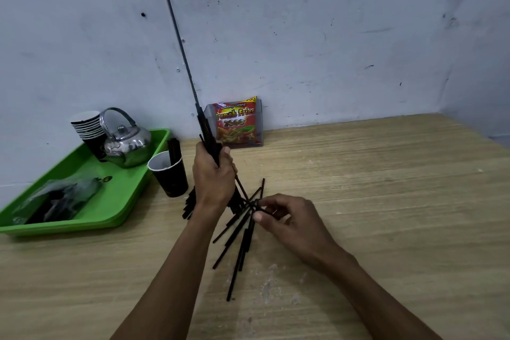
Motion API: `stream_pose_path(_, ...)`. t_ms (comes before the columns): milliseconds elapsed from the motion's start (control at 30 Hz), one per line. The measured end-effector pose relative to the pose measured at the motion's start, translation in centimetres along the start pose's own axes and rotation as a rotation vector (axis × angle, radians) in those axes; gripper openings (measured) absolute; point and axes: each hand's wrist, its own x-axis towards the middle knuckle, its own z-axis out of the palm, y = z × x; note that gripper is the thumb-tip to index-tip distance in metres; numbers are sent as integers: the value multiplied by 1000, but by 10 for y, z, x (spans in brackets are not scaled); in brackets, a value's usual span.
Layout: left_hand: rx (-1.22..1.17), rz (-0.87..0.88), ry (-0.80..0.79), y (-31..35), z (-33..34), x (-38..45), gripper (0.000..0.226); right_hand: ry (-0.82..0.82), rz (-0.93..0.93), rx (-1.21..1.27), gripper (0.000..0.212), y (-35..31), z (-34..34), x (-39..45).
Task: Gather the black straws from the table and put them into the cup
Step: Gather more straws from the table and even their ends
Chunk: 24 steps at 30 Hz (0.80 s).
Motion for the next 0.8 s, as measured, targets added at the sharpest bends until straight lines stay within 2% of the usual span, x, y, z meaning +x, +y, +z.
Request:
stream_pose_path(100, -173, -93, 90, 1, 6, -1, 4, 27, -29, 4, 8, 2, 3, 1)
stream_pose_path(367, -401, -350, 320, -17, 6, 11, 5, -45, -5, 123, 15, 7, -13, -4)
stream_pose_path(567, -637, -488, 480, -15, -11, 22, 16, -109, 6, 52, 17, 12, -34, -4)
stream_pose_path(667, -711, -504, 502, -10, -19, 27, 9, -3, 36, 173, 19, 10, -53, 0)
stream_pose_path(800, -639, -495, 410, -7, -8, 16, 8, 130, 40, 408, 23, -2, -42, 8)
